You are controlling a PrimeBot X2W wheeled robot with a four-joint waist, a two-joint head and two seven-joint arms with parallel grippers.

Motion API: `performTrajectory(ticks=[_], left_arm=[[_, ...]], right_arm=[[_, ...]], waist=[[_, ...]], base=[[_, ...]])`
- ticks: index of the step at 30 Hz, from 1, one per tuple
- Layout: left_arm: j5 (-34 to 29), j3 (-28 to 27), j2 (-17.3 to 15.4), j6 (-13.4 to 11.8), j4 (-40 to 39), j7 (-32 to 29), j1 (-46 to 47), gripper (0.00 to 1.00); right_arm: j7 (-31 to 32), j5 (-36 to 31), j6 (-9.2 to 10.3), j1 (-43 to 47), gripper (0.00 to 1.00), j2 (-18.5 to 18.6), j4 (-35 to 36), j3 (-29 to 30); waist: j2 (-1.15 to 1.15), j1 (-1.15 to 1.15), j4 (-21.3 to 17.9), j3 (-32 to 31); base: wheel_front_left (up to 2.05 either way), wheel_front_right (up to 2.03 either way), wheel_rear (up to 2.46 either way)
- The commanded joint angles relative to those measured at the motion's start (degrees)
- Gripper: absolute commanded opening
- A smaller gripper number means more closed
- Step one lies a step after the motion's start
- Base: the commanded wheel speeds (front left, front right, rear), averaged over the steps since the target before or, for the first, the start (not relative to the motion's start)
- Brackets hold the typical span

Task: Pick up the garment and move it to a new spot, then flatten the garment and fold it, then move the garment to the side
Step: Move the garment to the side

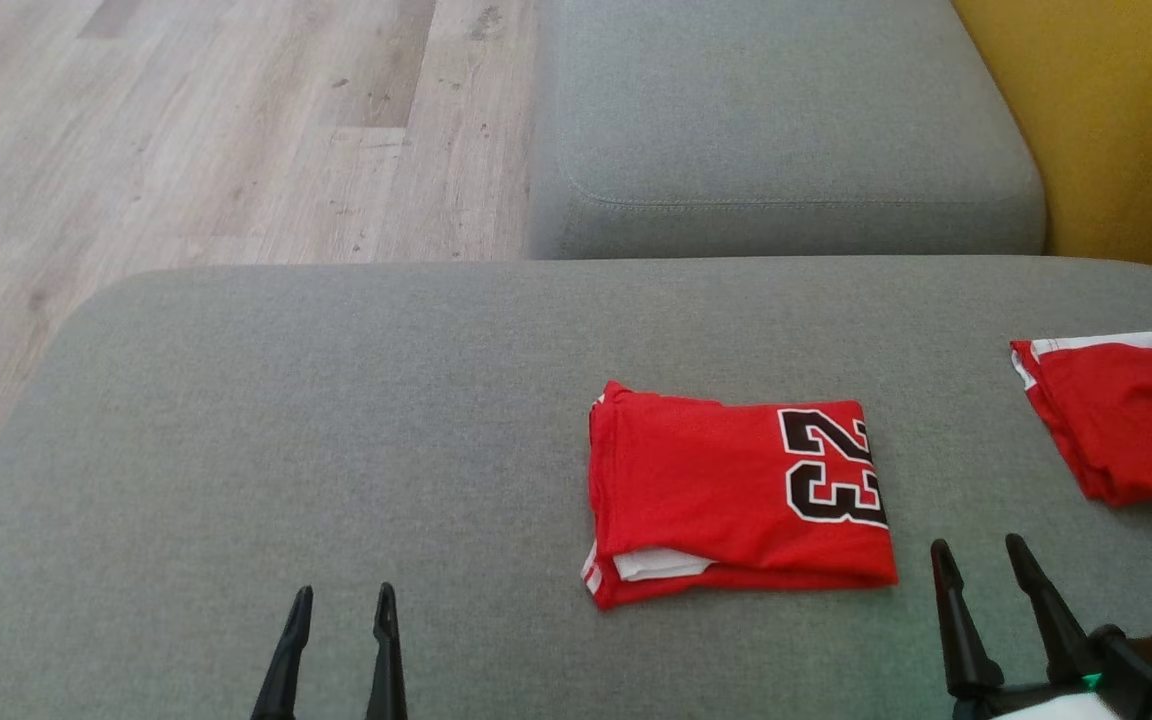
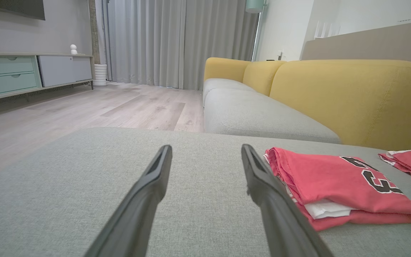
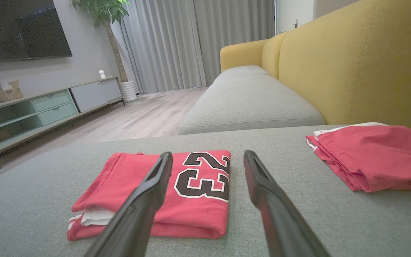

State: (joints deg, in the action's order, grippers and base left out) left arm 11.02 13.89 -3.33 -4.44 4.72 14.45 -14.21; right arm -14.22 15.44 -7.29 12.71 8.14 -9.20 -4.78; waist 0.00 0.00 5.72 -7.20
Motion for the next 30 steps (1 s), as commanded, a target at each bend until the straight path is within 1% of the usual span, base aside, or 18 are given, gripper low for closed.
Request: performTrajectory(ticks=[1,9,16,30], left_arm=[[-0.71,-2.25,0.45,0.32,-1.97,0.55,2.13,1.0],[-1.23,-2.82,0.45,0.69,-1.49,0.55,2.24,1.0],[-1.57,-2.67,0.45,0.85,-0.89,0.55,2.37,1.0],[-1.79,-2.46,0.46,0.72,-0.38,0.55,2.59,1.0]], right_arm=[[-0.77,-0.81,-0.2,-1.68,1.0,0.46,2.18,-0.44],[-0.77,-2.04,-0.2,-1.22,1.0,-0.52,2.36,0.03],[-0.77,-1.61,-0.2,-1.27,1.0,-1.2,2.38,0.42],[-0.77,-1.98,-0.2,-1.31,1.0,-1.29,2.24,0.63]], waist=[[0.0,0.0,-0.03,-0.02],[0.0,0.0,-0.29,-0.21],[0.0,0.0,-0.5,-0.33],[0.0,0.0,-0.56,-0.41]], base=[[0.0,0.0,0.0],[0.0,0.0,0.0],[0.0,0.0,0.0],[0.0,0.0,0.0]])
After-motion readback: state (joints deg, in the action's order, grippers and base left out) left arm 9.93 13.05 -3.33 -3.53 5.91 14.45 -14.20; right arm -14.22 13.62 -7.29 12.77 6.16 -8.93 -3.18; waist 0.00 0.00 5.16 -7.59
